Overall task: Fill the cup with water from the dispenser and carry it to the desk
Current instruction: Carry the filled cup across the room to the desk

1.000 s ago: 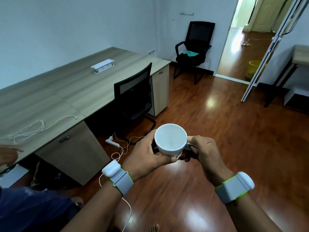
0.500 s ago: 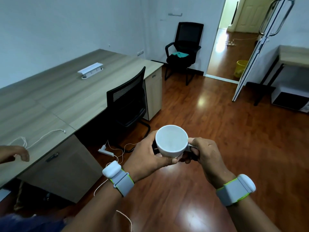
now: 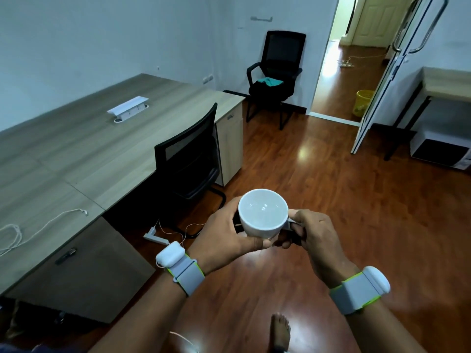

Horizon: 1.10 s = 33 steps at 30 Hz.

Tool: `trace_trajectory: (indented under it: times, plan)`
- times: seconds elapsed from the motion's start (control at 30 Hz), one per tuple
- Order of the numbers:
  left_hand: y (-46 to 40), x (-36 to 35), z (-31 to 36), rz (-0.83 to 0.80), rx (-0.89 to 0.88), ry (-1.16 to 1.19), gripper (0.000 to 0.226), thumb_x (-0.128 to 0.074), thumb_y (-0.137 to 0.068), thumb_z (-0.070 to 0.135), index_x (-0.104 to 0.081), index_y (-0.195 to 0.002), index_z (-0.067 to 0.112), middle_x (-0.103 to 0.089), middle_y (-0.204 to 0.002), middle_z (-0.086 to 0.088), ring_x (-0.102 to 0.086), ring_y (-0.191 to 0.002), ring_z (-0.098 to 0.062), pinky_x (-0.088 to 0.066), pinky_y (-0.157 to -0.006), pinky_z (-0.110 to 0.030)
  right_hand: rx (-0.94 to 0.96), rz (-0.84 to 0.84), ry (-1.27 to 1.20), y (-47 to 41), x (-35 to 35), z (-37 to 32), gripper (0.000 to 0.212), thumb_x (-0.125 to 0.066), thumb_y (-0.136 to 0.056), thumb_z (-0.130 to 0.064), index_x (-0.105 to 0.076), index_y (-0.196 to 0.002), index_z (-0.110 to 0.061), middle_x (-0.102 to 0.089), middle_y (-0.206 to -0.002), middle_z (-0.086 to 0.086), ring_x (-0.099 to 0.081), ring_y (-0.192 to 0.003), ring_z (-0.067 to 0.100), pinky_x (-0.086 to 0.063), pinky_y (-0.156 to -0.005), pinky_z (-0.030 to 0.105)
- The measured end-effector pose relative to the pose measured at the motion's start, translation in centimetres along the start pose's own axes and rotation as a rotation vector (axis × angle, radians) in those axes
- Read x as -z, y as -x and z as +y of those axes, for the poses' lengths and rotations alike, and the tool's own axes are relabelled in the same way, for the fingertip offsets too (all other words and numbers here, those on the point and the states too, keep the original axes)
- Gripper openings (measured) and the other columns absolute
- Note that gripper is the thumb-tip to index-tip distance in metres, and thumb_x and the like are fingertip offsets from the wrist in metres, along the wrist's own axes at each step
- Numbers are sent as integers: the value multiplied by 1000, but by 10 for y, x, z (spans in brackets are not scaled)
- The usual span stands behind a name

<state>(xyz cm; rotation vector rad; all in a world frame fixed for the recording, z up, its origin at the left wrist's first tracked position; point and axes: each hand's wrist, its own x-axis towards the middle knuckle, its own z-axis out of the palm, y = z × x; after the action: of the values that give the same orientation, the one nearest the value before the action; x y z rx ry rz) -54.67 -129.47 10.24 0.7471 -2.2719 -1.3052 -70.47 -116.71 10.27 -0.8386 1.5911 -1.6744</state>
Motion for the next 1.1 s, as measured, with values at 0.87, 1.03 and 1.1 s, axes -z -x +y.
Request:
trace_trajectory:
  times: [0.87, 1.03, 1.1]
  plan:
    - [-224, -48, 18, 75, 5, 25, 83, -95, -57, 41, -56, -130, 50, -70, -125, 21, -65, -121, -3, -53, -107, -38, 53, -58, 1, -206, 110, -30, 39, -48, -79, -24, -65, -49, -7, -64, -54, 19, -62, -52, 25, -50, -49, 29]
    - [-252, -57, 17, 91, 26, 38, 82, -95, -56, 36, -59, -129, 47, -72, -124, 16, -68, -119, -5, -54, -106, -44, 43, -55, 6, -235, 126, -26, 41, -47, -82, -20, -63, -45, -14, -64, -53, 15, -61, -50, 23, -49, -47, 25]
    - [-261, -58, 16, 87, 29, 45, 83, -96, -57, 36, -59, -130, 46, -72, -124, 15, -68, -119, -6, -54, -106, -46, 40, -59, 7, -244, 128, -24, 41, -46, -82, -19, -65, -47, -12, -64, -55, 17, -60, -50, 23, -49, -47, 25]
